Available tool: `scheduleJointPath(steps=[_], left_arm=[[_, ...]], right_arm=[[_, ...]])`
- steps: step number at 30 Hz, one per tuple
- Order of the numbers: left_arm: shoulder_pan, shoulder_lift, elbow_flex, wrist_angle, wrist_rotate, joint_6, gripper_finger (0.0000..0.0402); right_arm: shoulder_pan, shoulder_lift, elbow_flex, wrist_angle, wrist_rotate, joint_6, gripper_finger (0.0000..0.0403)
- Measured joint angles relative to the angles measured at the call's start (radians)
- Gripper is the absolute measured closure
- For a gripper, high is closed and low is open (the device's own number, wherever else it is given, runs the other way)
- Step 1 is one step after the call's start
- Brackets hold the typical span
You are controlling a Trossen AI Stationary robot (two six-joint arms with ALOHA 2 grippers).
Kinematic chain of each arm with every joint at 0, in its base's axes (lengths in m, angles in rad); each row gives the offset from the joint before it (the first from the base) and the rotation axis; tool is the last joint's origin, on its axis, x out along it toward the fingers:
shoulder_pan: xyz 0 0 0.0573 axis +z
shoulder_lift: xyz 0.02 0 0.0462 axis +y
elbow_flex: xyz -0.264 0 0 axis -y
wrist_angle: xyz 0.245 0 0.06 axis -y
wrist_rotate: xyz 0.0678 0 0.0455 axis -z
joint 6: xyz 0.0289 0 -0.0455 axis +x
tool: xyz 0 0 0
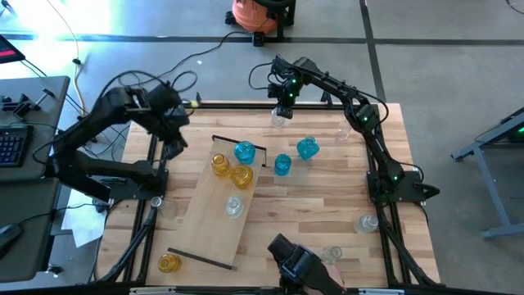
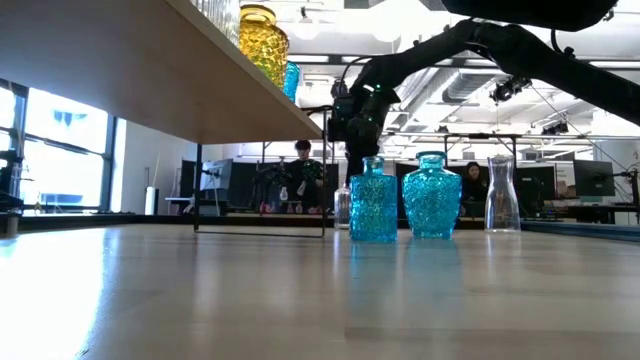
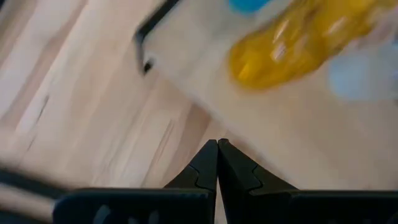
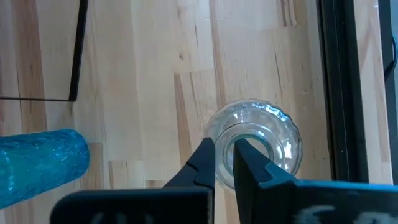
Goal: Sort vases onto shelf
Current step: Adjust the shelf on the table
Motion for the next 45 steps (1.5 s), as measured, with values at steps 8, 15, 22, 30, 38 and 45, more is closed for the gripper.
scheduleJointPath(steps=[8, 15, 22, 30, 38, 45], left_arm=[[-0.008, -0.137, -0.194, -0.047, -0.024, -0.047, 0.0401], [-0.086, -0.168, -0.347, -0.038, 0.097, -0.084, 0.0401], [-0.204, -0.140, -0.434, 0.095, 0.171, -0.163, 0.0401], [-0.305, -0.116, -0.485, 0.133, 0.192, -0.234, 0.0401], [-0.413, -0.116, -0.546, 0.234, 0.176, -0.341, 0.0401], [-0.493, -0.116, -0.576, 0.347, 0.113, -0.455, 0.0401]], right_arm=[[0.000, 0.000, 0.000, 0.000, -0.002, 0.025, 0.0400], [0.000, 0.000, 0.000, 0.001, -0.003, 0.028, 0.0400], [0.000, 0.000, 0.000, 0.003, -0.009, 0.021, 0.0400], [0.000, 0.000, -0.001, 0.006, -0.011, 0.001, 0.0400], [0.000, 0.000, -0.001, 0.007, -0.014, -0.002, 0.0400], [0.000, 0.000, -0.001, 0.005, -0.014, -0.003, 0.0400]])
